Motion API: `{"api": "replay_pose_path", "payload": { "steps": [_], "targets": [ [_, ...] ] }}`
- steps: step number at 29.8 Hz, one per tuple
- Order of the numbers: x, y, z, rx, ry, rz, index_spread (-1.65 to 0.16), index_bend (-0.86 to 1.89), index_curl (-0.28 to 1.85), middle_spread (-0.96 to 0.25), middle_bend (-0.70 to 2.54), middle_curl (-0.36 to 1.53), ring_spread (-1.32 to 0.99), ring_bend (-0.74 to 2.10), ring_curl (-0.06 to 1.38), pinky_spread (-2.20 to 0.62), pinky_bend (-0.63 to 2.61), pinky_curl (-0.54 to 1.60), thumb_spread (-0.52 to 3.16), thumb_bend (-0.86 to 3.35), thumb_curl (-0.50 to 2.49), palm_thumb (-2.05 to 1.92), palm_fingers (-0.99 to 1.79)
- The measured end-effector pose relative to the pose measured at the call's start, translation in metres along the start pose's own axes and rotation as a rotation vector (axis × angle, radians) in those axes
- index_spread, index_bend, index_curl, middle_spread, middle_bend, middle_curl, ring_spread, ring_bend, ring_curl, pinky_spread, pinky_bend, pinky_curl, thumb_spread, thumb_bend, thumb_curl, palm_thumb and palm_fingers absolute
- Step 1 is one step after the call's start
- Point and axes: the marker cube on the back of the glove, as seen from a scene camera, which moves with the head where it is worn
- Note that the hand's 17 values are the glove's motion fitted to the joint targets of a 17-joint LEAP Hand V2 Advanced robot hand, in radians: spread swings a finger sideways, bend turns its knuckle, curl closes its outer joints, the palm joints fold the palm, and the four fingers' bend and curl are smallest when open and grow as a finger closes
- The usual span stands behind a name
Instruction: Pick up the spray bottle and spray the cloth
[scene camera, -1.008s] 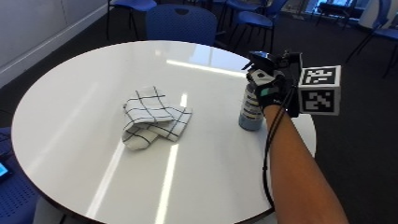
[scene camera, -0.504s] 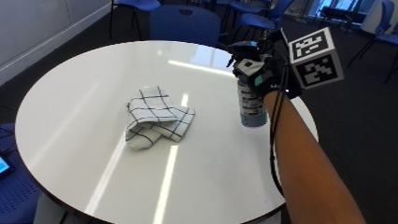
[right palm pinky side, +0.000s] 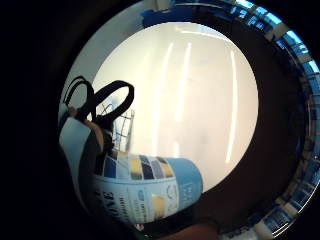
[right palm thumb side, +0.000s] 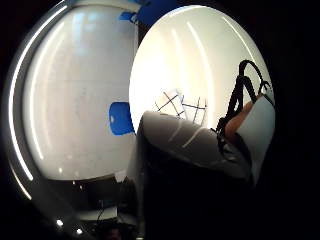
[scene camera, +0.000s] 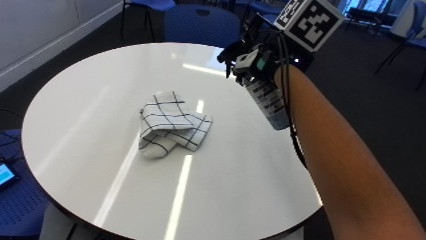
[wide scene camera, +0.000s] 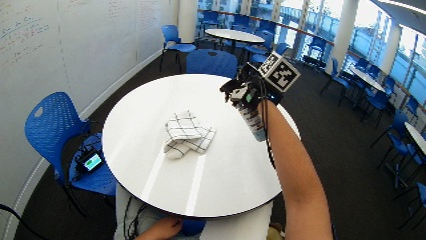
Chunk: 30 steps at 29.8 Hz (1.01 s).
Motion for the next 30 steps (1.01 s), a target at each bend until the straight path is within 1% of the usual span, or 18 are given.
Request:
{"api": "replay_pose_path", "payload": {
  "steps": [5,9,19,26,30],
  "targets": [
    [-0.019,0.001,-0.005,-0.066,0.116,0.006,-0.25,0.37,0.52,-0.16,0.45,0.49,-0.13,0.47,0.44,-0.18,0.35,0.39,0.33,-0.03,0.76,0.92,1.35],
    [-0.032,0.002,-0.003,-0.081,0.223,0.008,-0.25,0.39,0.52,-0.16,0.46,0.49,-0.13,0.47,0.44,-0.18,0.34,0.39,0.32,-0.03,0.77,0.92,1.35],
    [-0.064,0.010,0.018,-0.125,0.617,0.009,-0.25,0.40,0.52,-0.16,0.47,0.49,-0.14,0.47,0.45,-0.19,0.35,0.40,0.31,-0.03,0.78,0.91,1.34],
    [-0.076,0.019,0.042,-0.237,0.716,-0.012,-0.24,0.40,0.52,-0.16,0.46,0.49,-0.14,0.46,0.45,-0.19,0.35,0.40,0.31,-0.03,0.78,0.91,1.33],
    [-0.067,0.015,0.065,-0.262,0.813,-0.011,-0.24,0.40,0.52,-0.16,0.46,0.49,-0.14,0.46,0.45,-0.19,0.35,0.40,0.30,-0.03,0.78,0.91,1.33]
  ]
}}
